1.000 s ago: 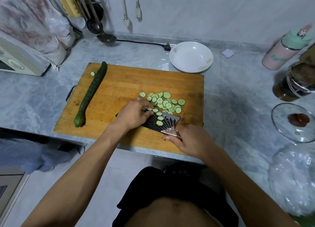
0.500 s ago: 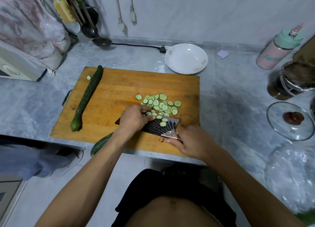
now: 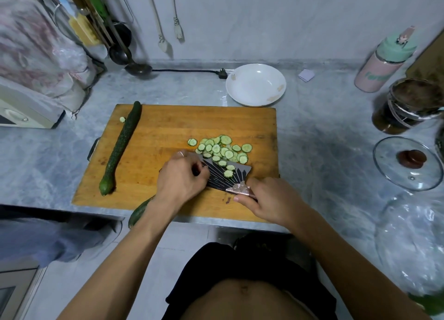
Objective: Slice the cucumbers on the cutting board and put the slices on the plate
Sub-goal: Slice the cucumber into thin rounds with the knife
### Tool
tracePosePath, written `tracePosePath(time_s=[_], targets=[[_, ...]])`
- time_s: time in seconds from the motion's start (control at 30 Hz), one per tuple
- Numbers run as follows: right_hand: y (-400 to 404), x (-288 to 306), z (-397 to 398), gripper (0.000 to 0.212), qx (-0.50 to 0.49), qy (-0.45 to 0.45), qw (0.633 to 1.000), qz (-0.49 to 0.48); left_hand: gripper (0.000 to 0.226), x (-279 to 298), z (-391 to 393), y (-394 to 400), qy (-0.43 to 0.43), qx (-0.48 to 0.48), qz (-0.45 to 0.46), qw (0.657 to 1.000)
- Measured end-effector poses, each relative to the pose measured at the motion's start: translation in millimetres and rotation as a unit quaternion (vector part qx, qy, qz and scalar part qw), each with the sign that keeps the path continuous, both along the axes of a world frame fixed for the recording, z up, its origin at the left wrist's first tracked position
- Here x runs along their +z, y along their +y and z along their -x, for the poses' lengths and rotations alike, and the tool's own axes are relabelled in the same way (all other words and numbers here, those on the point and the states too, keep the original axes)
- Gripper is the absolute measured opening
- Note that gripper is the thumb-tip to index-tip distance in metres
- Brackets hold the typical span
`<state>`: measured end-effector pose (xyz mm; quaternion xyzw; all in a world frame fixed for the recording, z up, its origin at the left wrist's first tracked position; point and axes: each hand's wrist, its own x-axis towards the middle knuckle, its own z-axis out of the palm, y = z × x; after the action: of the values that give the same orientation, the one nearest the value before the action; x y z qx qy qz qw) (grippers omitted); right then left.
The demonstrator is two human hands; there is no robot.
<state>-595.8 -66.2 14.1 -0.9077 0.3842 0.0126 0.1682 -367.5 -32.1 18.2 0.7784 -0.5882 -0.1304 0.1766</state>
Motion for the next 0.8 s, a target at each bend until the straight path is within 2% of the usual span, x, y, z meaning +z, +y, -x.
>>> tracePosePath(time_s=[0.03,0.17,0.3,0.4,0.47,0.53,0.63,0.8], targets=[[0.1,-0.2,-0.2,0.055,0.002,0.0,1.0,0.002,0.008,-0.5,0.7,0.3,0.003,-0.006,-0.009,1.0],[1.8,-3.5,-0.4,0.058,0.01,0.005,1.0,0.017,0.041,-6.6,-3.9,-9.2,0.008,-0.073,-0.127,0.989],[2.6,-4.3,-0.4,0.059,0.013,0.011,1.0,0.016,0.049,-15.9,-7.6,-16.5,0.01,-0.1,-0.189,0.977],[3.8,-4.4,0.3,0.058,0.011,0.02,1.0,0.011,0.039,-21.7,-7.4,-13.2,0.038,-0.094,-0.119,0.988],[4.8,-4.6,1.5,0.057,0.008,0.017,1.0,0.013,0.028,-21.4,-5.3,-9.1,0.066,-0.118,-0.051,0.989],[4.6,-3.7,1.7,0.056,0.009,0.013,1.0,0.018,0.025,-19.8,-3.8,-6.0,0.089,-0.159,-0.034,0.983],[3.7,-4.0,1.0,0.057,0.022,-0.002,0.999,0.026,0.026,-14.1,-1.7,-7.9,0.079,-0.193,-0.051,0.977],[4.8,-2.4,-0.9,0.06,0.038,-0.01,0.998,0.04,0.034,-9.0,-5.3,-27.5,0.065,-0.158,-0.161,0.972]])
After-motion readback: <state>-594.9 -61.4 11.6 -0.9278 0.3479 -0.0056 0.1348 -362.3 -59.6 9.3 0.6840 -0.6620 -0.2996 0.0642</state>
